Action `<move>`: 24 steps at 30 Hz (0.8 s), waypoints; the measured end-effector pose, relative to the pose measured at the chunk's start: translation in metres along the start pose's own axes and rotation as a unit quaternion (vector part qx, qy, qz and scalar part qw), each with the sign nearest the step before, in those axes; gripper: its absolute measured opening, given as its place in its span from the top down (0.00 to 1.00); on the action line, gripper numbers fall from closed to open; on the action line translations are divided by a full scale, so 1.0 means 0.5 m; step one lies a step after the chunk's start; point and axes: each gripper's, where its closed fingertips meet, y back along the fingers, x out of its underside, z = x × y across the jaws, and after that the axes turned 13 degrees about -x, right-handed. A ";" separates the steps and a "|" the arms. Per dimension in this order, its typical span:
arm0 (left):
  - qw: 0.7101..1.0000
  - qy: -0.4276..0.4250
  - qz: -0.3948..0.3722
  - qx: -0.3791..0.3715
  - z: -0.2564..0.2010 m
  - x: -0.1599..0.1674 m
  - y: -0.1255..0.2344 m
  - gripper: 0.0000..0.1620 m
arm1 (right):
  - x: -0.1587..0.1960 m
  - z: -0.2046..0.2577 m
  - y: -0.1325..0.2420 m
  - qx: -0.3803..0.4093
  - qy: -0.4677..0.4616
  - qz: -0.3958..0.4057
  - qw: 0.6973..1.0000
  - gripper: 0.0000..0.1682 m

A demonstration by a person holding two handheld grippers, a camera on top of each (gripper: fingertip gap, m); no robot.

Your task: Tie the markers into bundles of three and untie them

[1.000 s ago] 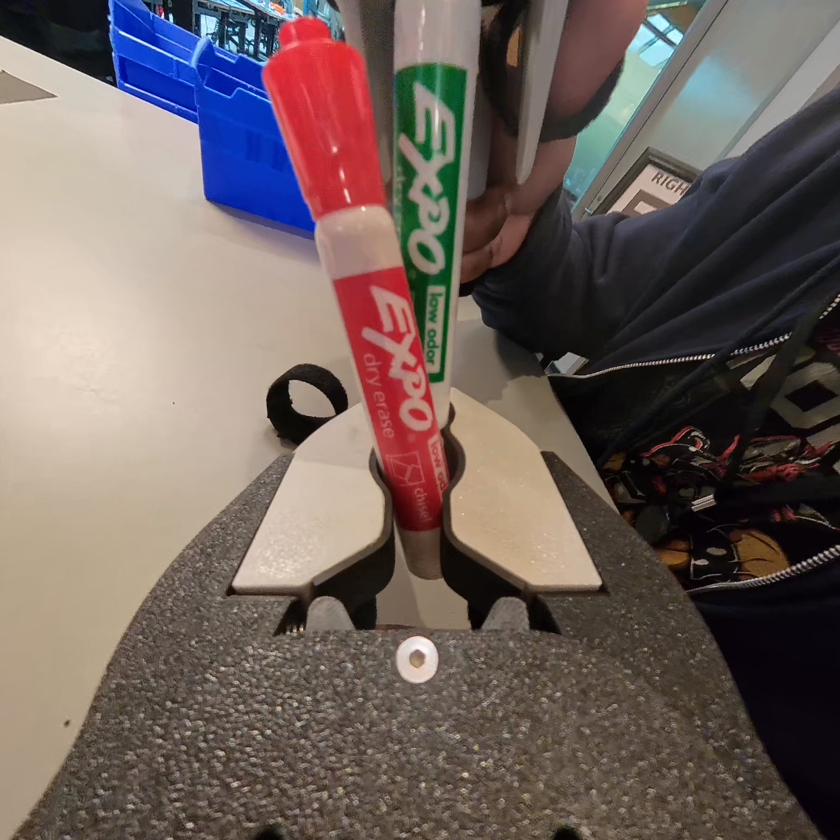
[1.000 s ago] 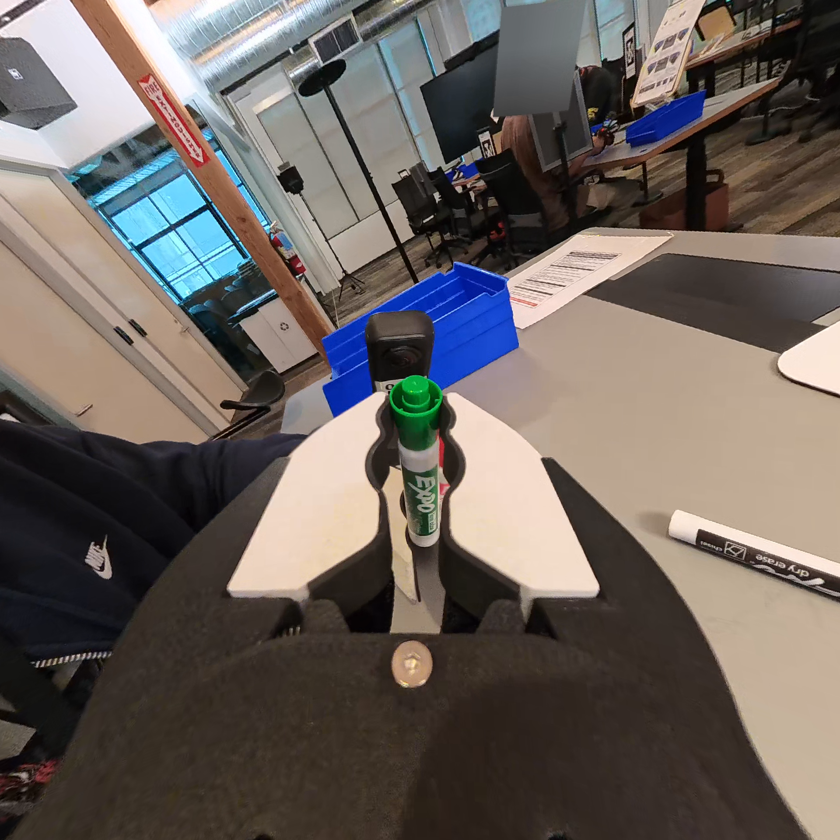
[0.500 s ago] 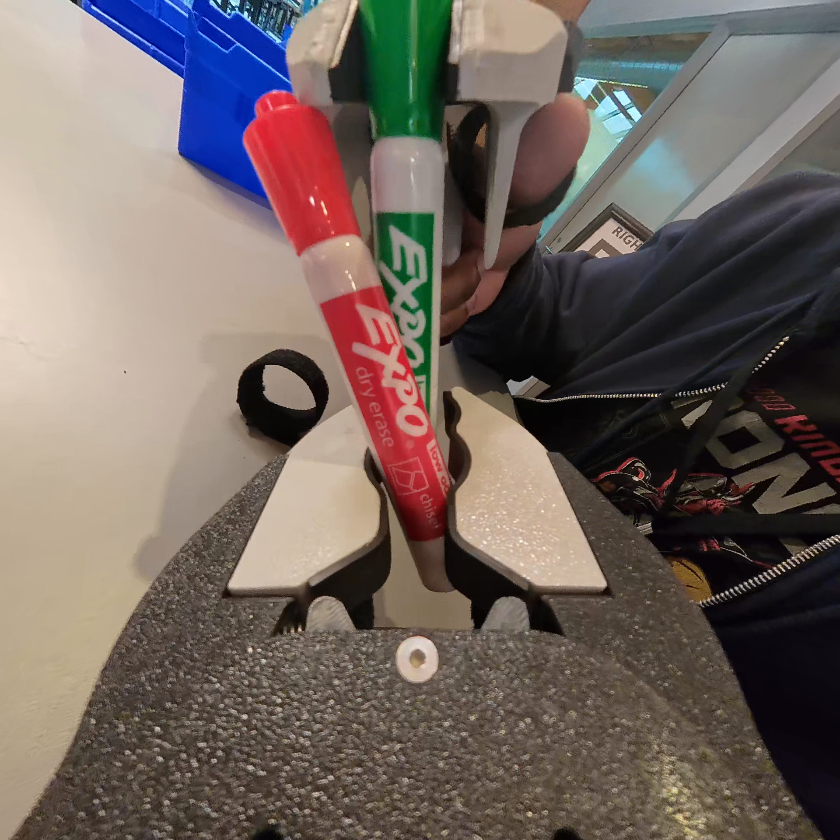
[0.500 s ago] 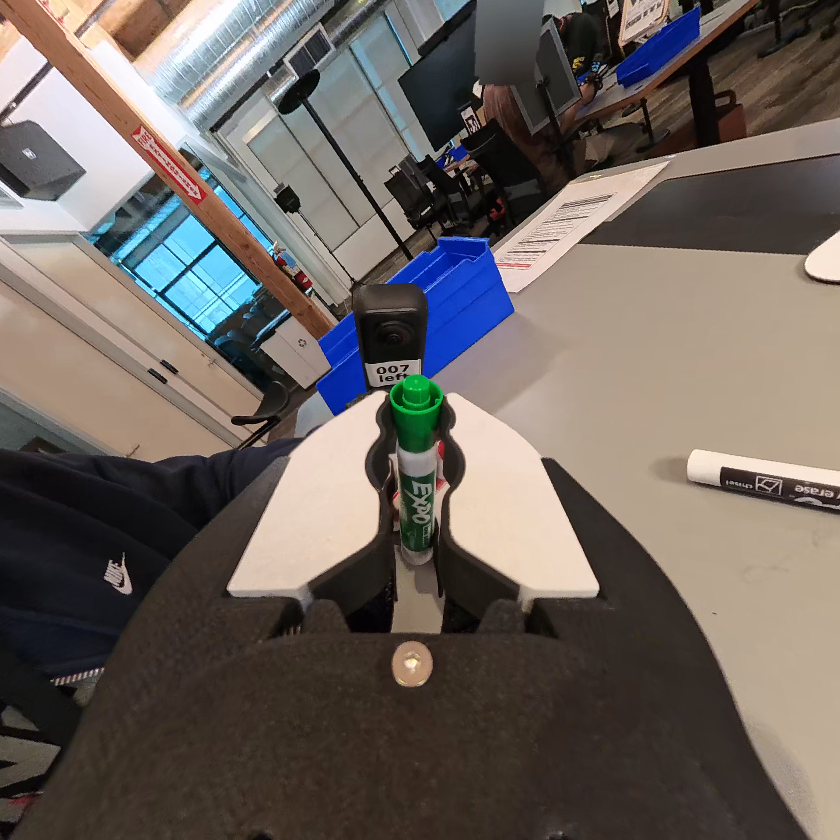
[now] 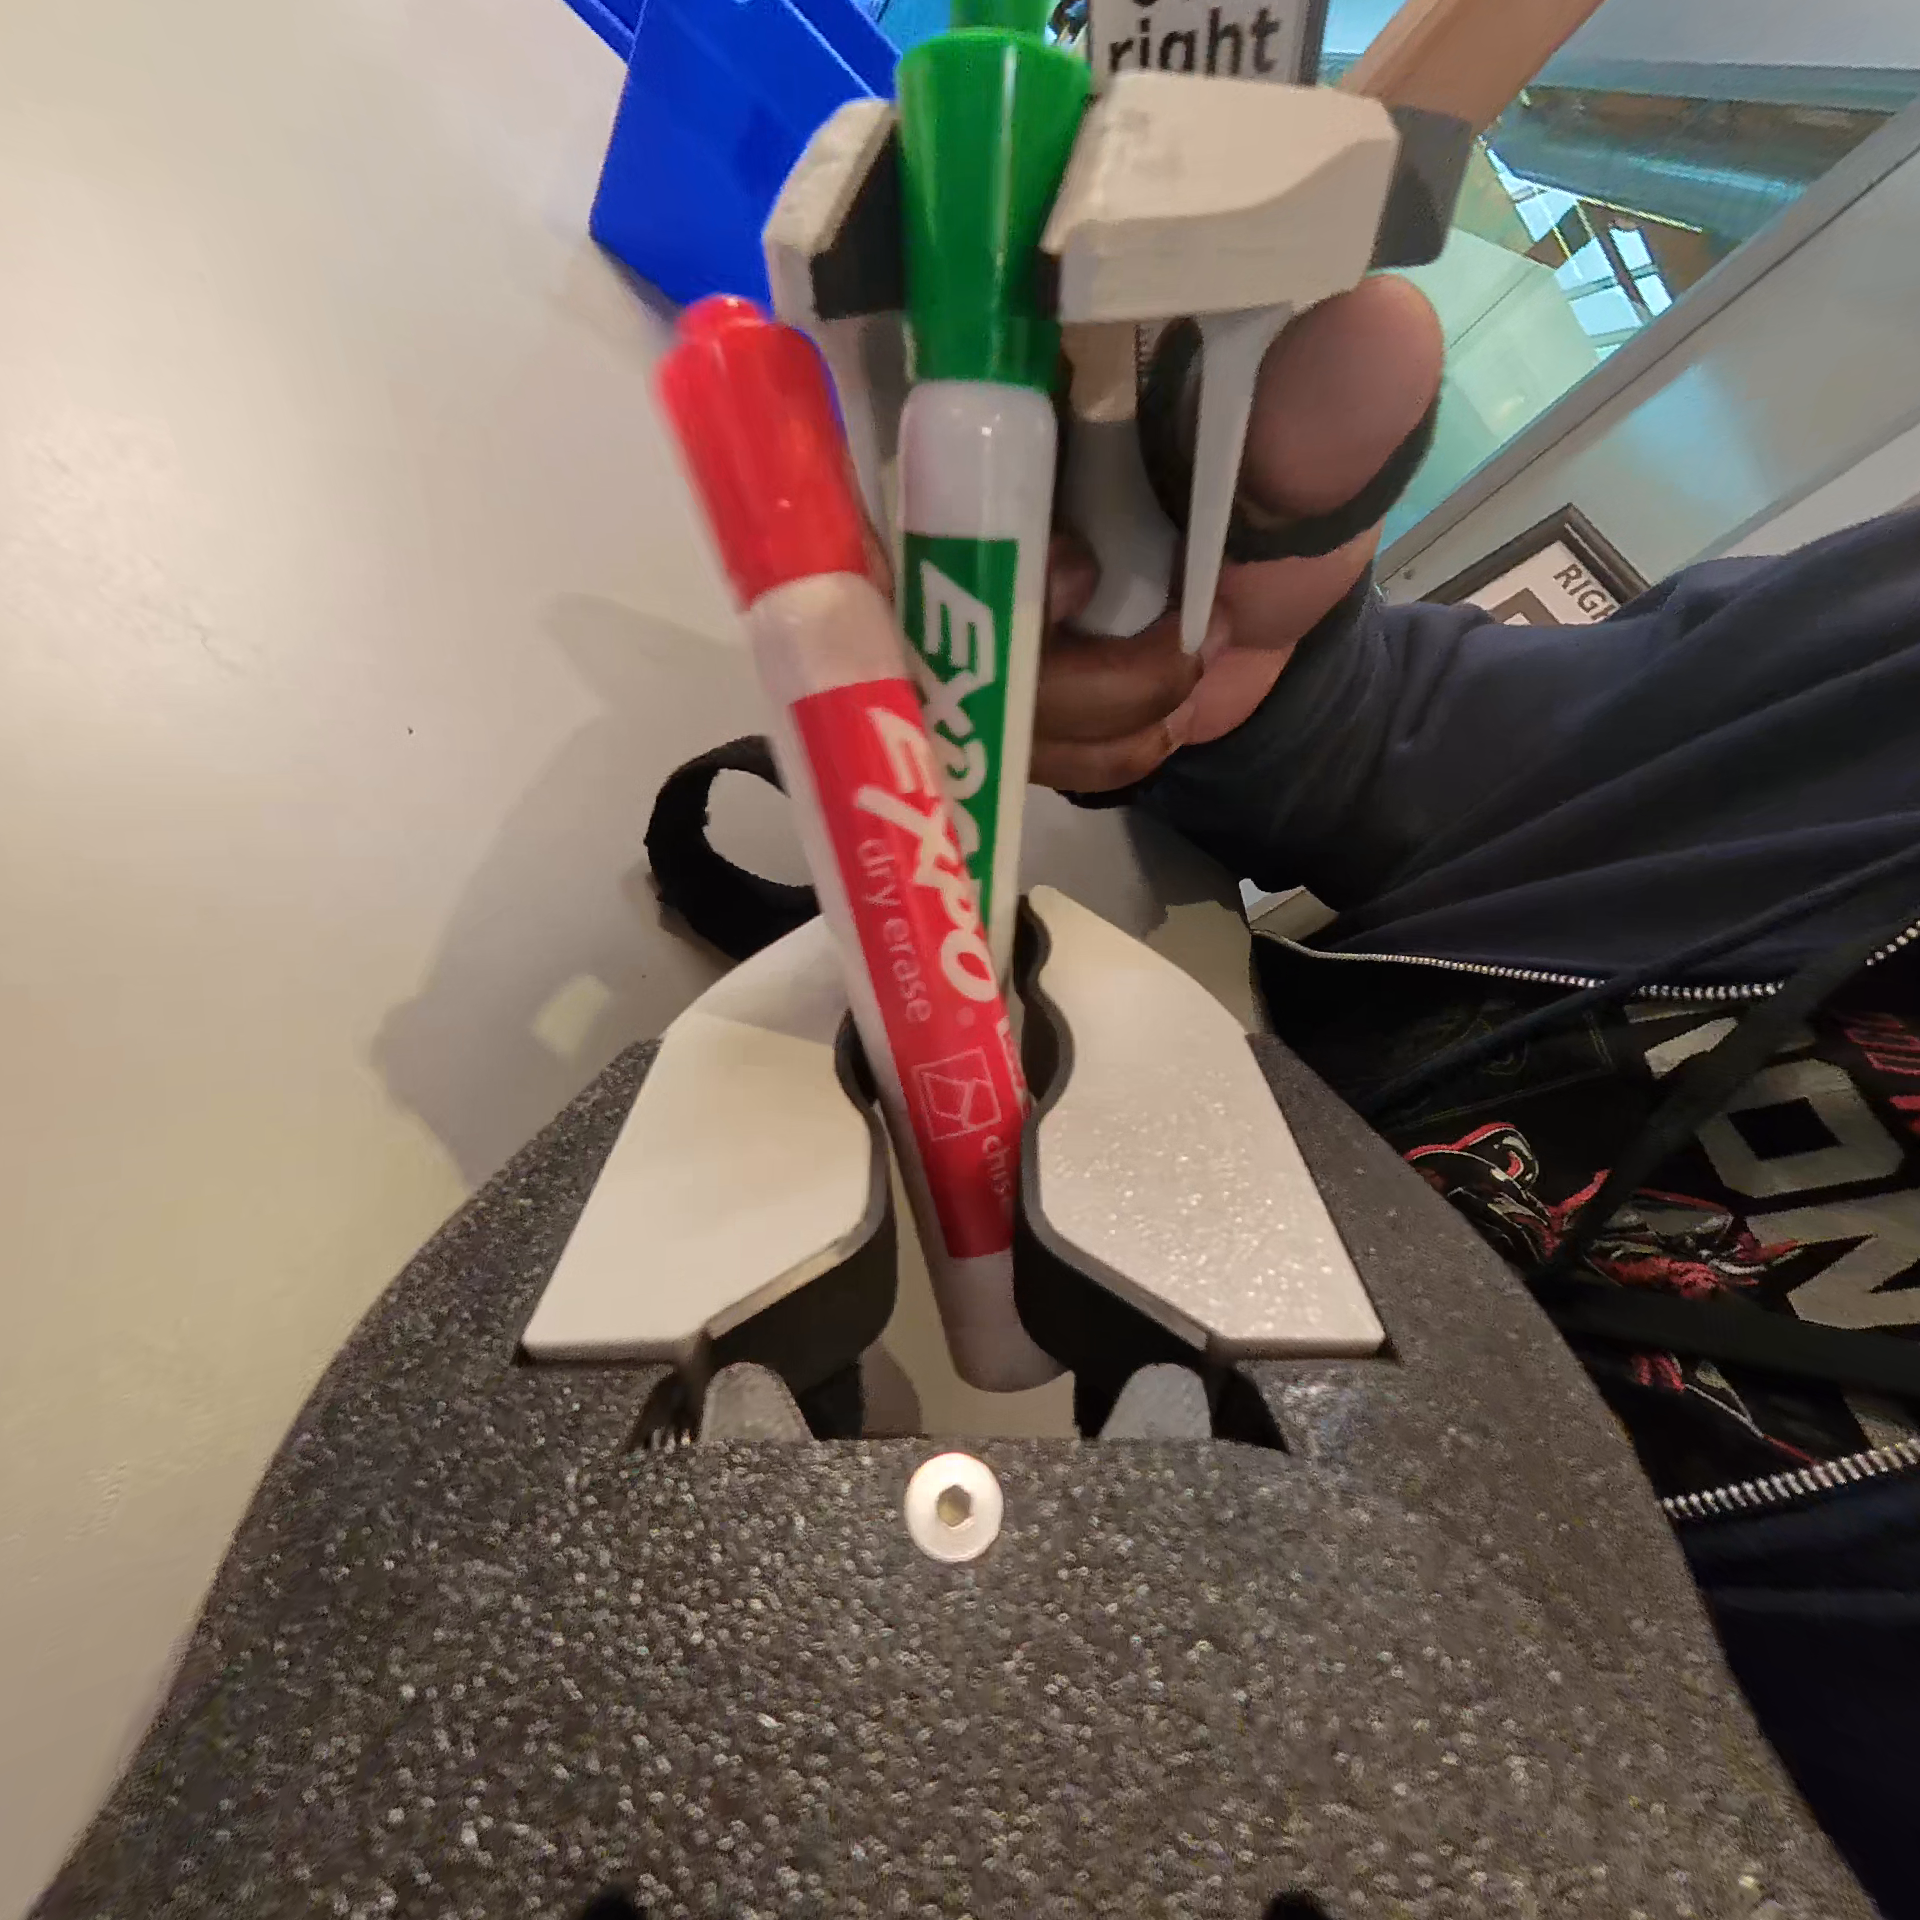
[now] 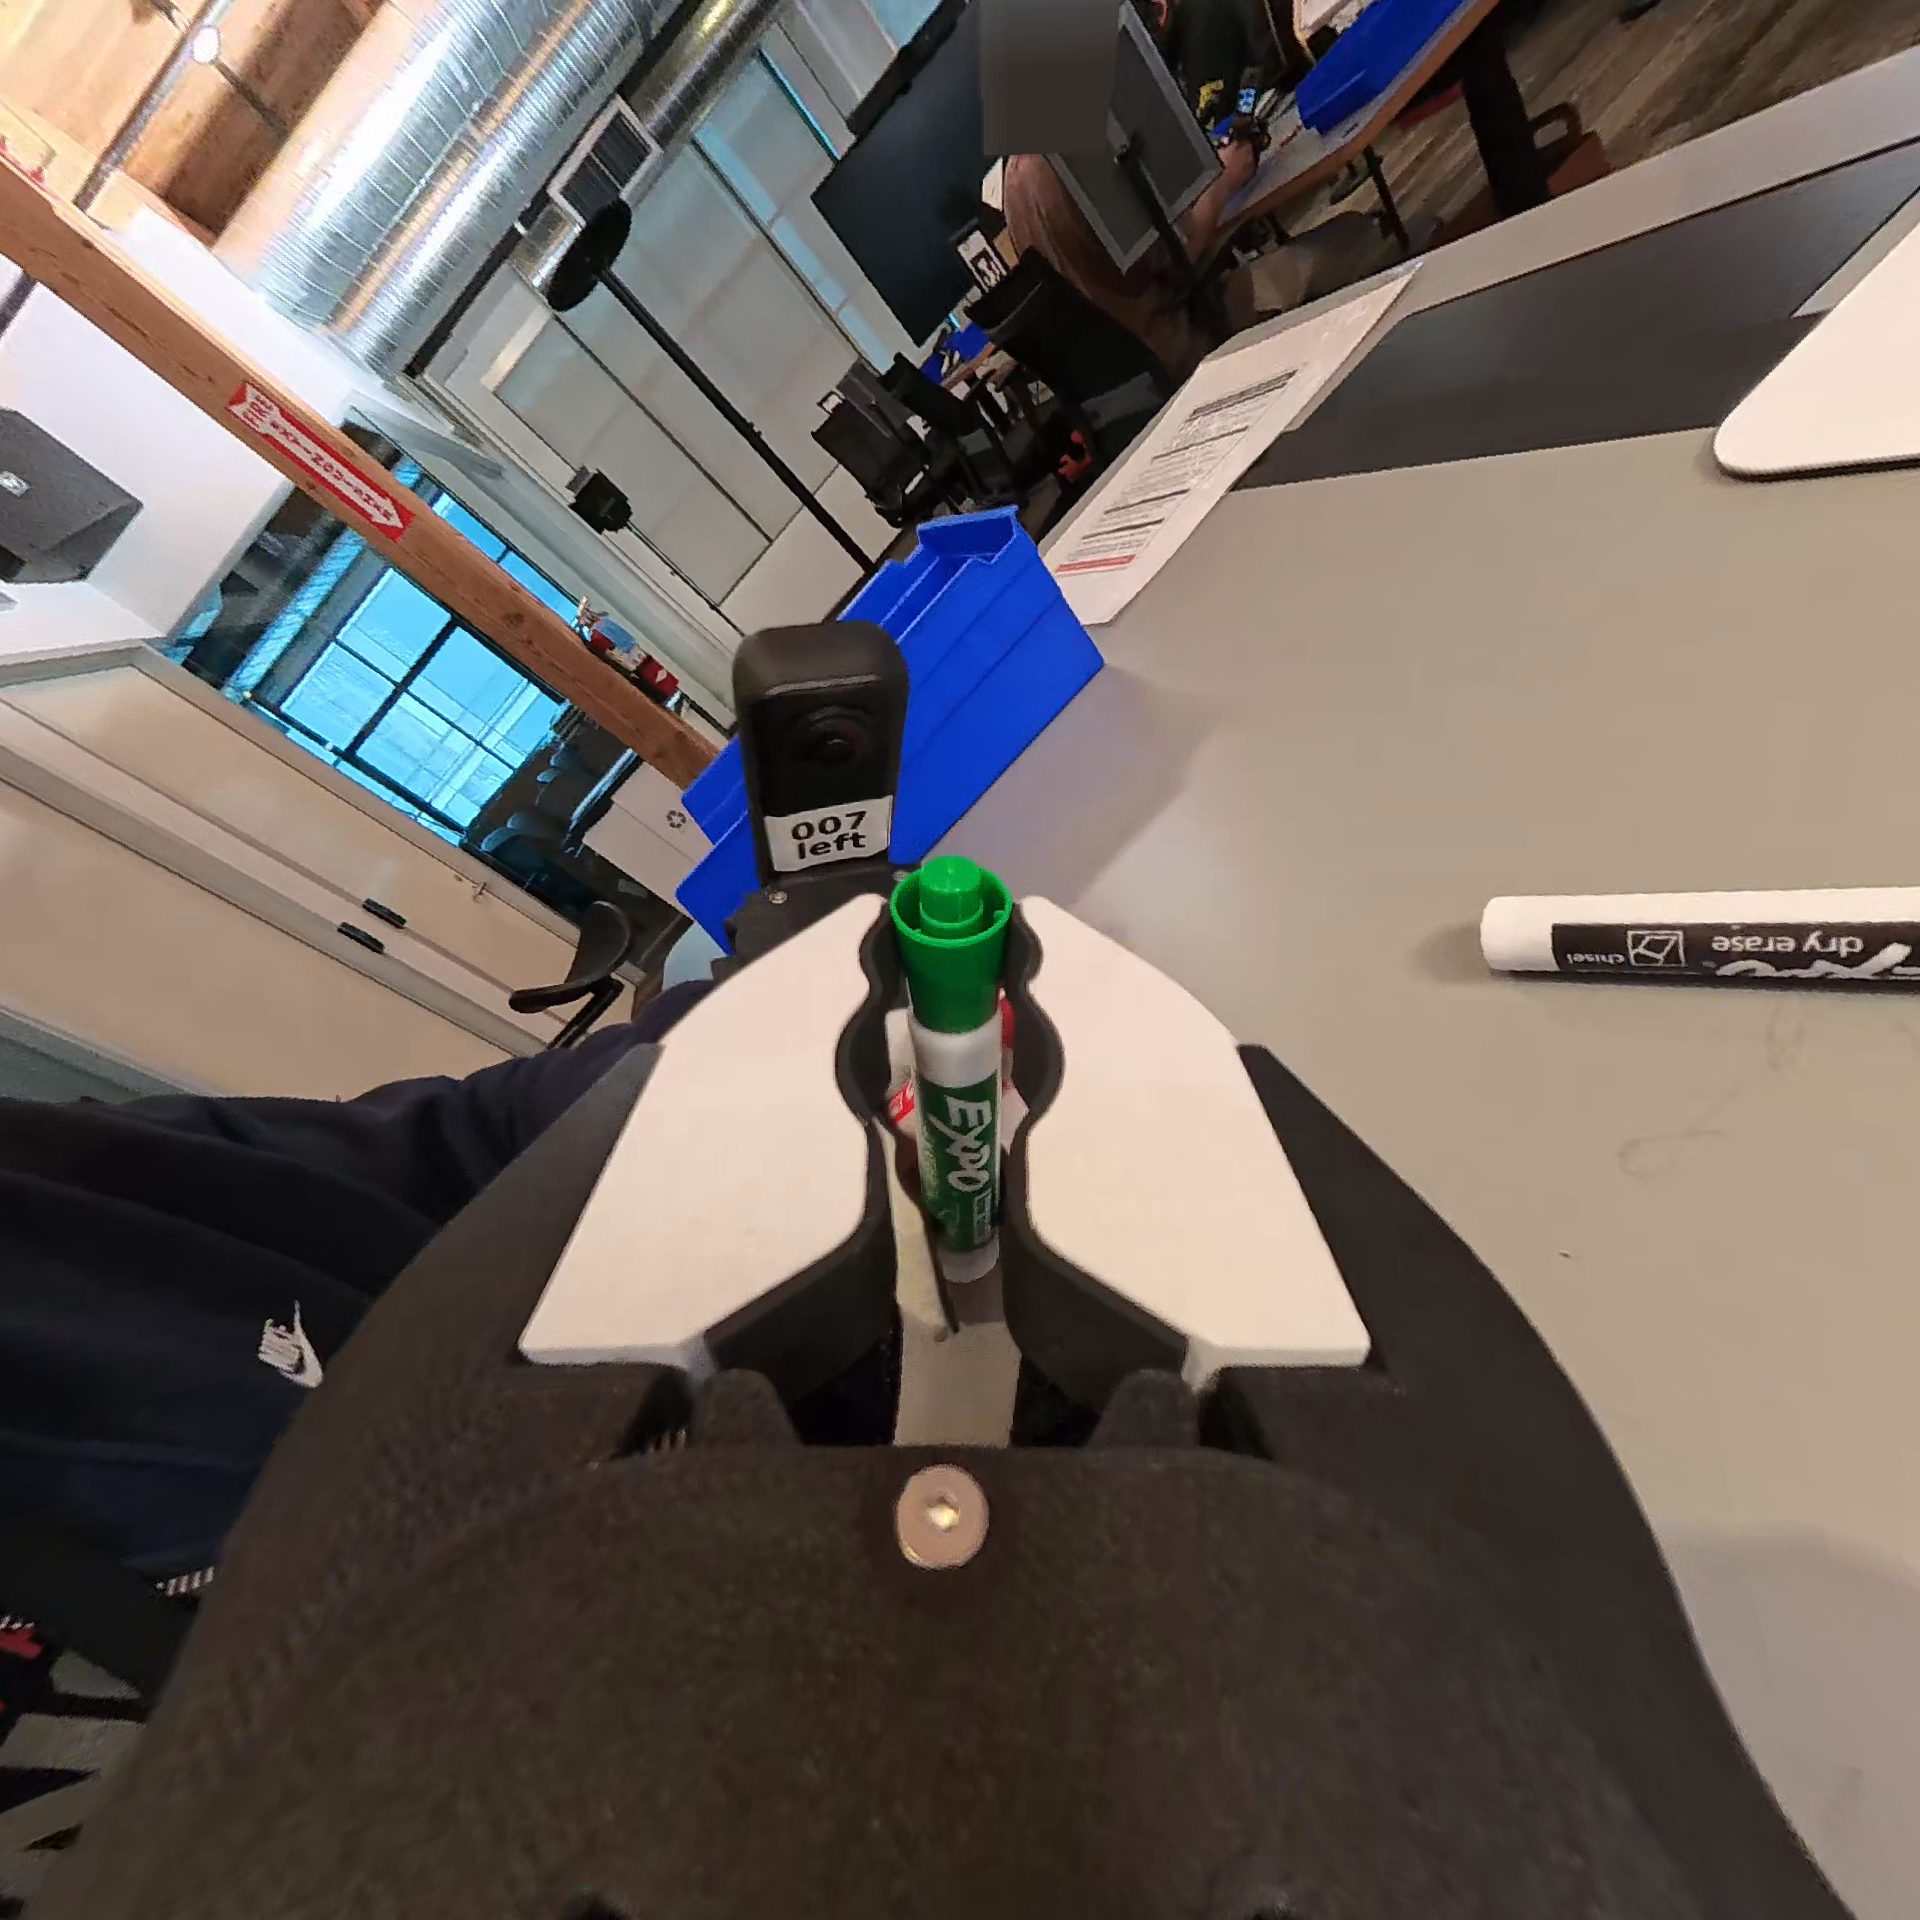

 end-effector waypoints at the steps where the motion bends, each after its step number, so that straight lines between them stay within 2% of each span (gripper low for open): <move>1: 1.000 0.006 -0.001 -0.002 0.002 -0.001 0.000 0.88 | 0.000 0.001 0.000 0.001 0.006 0.006 1.000 0.89; 5: 1.000 0.019 -0.004 0.013 -0.010 -0.004 0.002 0.88 | -0.003 0.004 -0.001 0.011 0.063 0.029 0.998 0.87; 10: 0.998 0.046 -0.015 0.036 -0.022 -0.012 0.002 0.88 | -0.012 0.008 0.001 0.011 0.123 0.025 0.992 0.77; 13: 0.997 0.060 -0.013 0.041 -0.020 -0.012 0.003 0.88 | -0.030 0.015 0.012 0.010 0.208 0.019 0.978 0.73; 15: 0.996 0.077 -0.021 0.050 -0.020 -0.019 0.007 0.88 | -0.032 0.030 0.022 -0.003 0.281 0.028 0.959 0.68; 19: 0.992 0.104 -0.028 0.067 -0.018 -0.026 0.013 0.89 | -0.001 0.031 0.035 0.006 0.430 0.091 0.898 0.56; 22: 0.991 0.114 -0.025 0.071 -0.019 -0.025 0.011 0.88 | 0.037 0.012 0.029 0.020 0.482 0.144 0.864 0.43; 24: 0.991 0.117 -0.016 0.069 -0.020 -0.019 0.007 0.88 | 0.047 0.014 0.023 0.017 0.502 0.149 0.852 0.38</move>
